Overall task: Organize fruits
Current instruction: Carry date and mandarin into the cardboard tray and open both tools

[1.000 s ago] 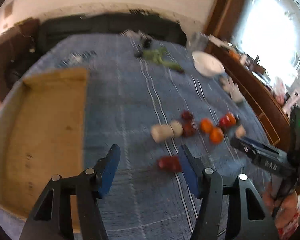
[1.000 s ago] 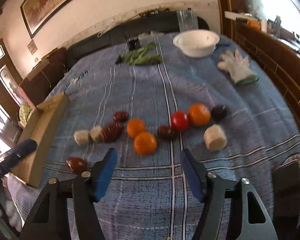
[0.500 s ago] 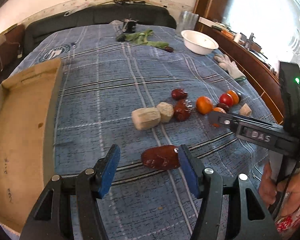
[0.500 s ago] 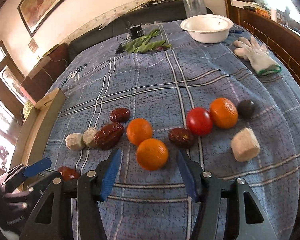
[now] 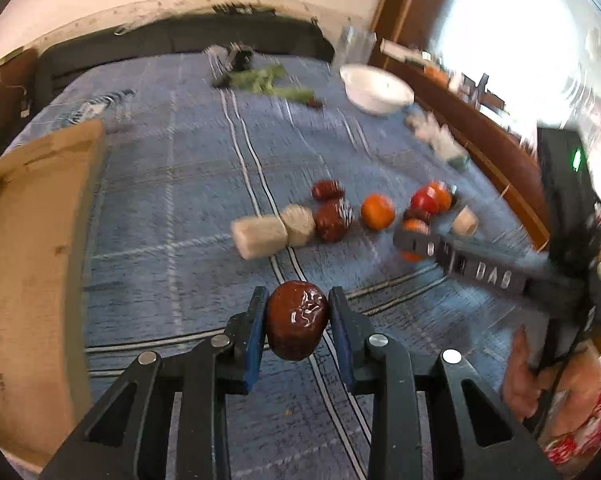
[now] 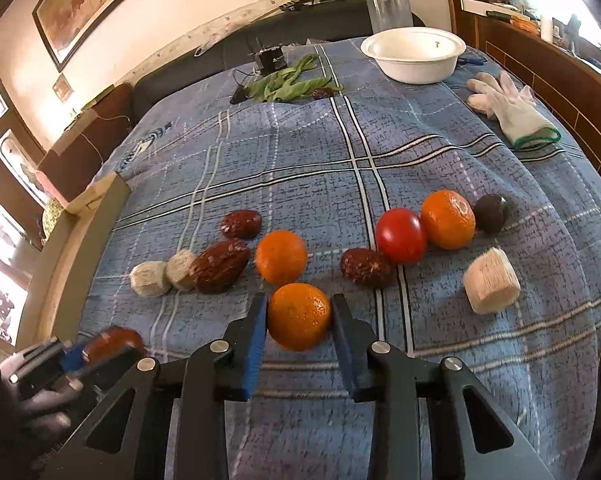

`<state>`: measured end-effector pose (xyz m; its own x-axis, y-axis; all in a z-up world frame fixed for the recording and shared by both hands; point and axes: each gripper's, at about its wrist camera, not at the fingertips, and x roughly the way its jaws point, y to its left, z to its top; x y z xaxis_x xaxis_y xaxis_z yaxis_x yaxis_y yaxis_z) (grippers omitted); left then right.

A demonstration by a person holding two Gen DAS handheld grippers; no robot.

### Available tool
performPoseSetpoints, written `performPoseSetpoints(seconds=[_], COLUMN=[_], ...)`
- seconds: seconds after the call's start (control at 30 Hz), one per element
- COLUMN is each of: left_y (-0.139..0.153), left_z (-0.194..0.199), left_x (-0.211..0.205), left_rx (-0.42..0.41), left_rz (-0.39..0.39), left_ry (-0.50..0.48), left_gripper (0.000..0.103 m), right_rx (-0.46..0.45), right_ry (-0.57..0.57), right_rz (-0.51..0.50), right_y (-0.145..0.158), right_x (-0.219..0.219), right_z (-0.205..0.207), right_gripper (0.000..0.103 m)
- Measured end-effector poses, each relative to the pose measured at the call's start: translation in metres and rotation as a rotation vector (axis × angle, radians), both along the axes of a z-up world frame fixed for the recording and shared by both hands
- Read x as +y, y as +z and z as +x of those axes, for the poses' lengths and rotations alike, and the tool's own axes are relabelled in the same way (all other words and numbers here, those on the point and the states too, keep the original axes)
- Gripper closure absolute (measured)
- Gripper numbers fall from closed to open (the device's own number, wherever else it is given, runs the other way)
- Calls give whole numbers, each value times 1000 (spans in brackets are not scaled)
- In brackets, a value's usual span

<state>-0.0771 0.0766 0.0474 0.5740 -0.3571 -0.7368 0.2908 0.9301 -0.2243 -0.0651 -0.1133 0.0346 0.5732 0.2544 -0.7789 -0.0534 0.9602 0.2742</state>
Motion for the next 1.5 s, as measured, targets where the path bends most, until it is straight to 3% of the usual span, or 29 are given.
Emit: performPoseSetpoints(seconds=[0.2, 0.43, 0.53, 0.8, 0.93, 1.07, 1.2, 1.37, 1.5], left_y=[39, 40, 29, 1, -5, -4, 12, 35, 49], left_z=[-18, -36, -43, -50, -50, -53, -63, -76, -80], left_x=[73, 188, 221, 245, 257, 262, 264, 265, 254], left_rx=[-70, -59, -30, 35, 41, 47, 10, -40, -64], left_rz=[-88, -50, 7, 50, 34, -16, -41, -80, -114], left_ry=[156, 463, 556, 611, 626, 628, 650, 692, 672], left_gripper=[74, 74, 73, 73, 72, 66, 47, 38, 36], right_rx=[-62, -111, -91, -36, -2, -25, -52, -106, -126], right_ry=[82, 321, 441, 615, 626, 645, 648, 597, 517], right_rz=[18, 81, 101, 10, -19, -52, -57, 1, 78], right_y=[32, 67, 67, 25, 6, 4, 8, 26, 38], right_x=[33, 128, 179, 280, 297, 304, 305, 287, 249], right_z=[-20, -32, -33, -40, -39, -46, -53, -59, -68], right_gripper=[69, 68, 68, 68, 68, 67, 65, 46, 43])
